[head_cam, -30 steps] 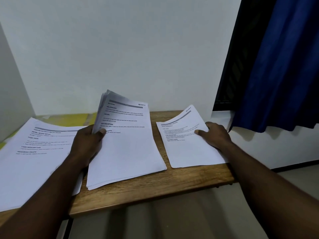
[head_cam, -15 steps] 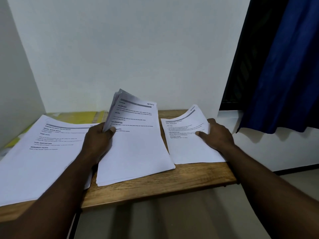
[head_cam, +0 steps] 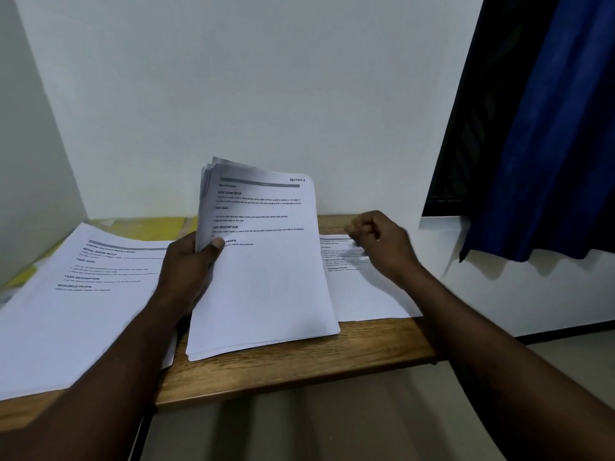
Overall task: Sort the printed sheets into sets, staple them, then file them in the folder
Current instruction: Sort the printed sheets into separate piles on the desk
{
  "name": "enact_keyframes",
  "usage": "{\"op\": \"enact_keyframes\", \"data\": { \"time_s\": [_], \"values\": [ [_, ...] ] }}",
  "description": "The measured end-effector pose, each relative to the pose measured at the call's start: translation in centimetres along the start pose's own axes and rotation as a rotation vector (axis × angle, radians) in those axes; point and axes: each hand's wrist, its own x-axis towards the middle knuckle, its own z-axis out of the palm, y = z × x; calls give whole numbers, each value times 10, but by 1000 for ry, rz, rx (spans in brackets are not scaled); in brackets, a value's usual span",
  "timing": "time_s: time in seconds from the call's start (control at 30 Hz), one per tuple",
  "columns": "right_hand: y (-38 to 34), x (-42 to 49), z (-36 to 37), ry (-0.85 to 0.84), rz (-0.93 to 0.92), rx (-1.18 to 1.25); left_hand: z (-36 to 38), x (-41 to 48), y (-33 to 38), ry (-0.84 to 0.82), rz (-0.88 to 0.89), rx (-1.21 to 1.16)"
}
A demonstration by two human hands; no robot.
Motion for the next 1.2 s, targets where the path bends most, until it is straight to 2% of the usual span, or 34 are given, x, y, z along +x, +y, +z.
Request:
{"op": "enact_keyframes", "data": {
  "time_s": [0.07, 0.13, 0.23, 0.37, 0.53, 0.7, 0.87, 1.13, 1.2],
  "values": [
    [-22, -1, 16, -177, 122, 262, 0, -2, 1, -14, -11, -43],
    [-32, -2, 33, -239, 127, 311, 2, -5, 2, -32, -10, -77],
    [-30, -7, 50, -194, 125, 329, 4, -9, 3, -61, -26, -121],
    [-25, -11, 57, -47, 177, 333, 7, -10, 1, -129, -49, -125],
    [-19, -11, 63, 88, 179, 229, 8, -7, -4, -180, -103, -160],
    [-15, -8, 55, 84, 163, 201, 9, -5, -5, -164, -121, -179],
    [-14, -8, 37, 160, 141, 30, 10, -2, -7, -131, -117, -145],
    [1, -5, 12, 126, 246, 197, 8, -4, -4, -109, -97, -126],
    [2, -7, 9, 64, 274, 303, 8, -4, -4, -108, -102, -132]
  ]
}}
